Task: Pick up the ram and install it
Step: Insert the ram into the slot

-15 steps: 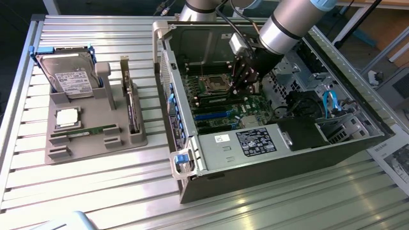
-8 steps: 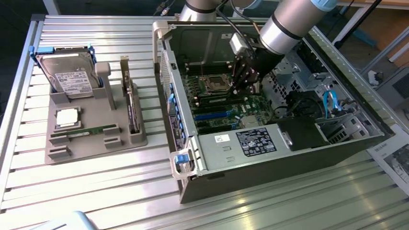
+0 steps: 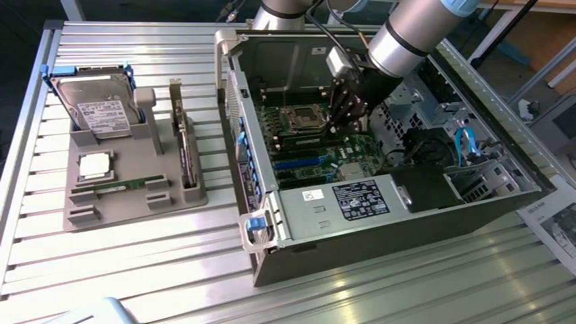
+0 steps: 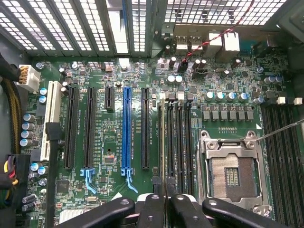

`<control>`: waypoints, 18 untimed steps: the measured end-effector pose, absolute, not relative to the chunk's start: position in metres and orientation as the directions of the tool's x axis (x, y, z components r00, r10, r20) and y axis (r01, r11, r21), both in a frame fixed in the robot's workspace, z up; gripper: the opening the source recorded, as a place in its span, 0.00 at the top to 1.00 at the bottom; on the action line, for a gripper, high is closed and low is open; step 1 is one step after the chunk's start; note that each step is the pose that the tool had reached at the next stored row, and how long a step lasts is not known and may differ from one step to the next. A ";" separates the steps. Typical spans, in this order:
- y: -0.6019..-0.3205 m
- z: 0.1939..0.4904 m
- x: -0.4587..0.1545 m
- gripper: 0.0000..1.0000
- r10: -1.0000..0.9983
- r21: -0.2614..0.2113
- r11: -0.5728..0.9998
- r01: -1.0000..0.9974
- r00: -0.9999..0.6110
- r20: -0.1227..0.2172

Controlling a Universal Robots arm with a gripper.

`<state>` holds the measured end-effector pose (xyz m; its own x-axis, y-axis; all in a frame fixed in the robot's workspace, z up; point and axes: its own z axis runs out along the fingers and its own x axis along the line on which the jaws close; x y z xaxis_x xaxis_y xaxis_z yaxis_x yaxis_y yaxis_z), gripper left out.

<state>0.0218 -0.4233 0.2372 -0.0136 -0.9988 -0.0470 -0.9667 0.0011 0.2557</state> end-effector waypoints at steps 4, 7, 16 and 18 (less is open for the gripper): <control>-0.423 0.238 0.023 0.88 -0.999 0.261 0.001 -0.965 -0.014 -0.047; -0.423 0.240 0.024 0.88 -0.999 0.266 0.001 -0.964 -0.014 -0.047; -0.423 0.244 0.028 0.88 -0.999 0.290 0.001 -0.957 -0.015 -0.047; -0.423 0.244 0.028 0.88 -0.999 0.290 0.001 -0.957 -0.015 -0.046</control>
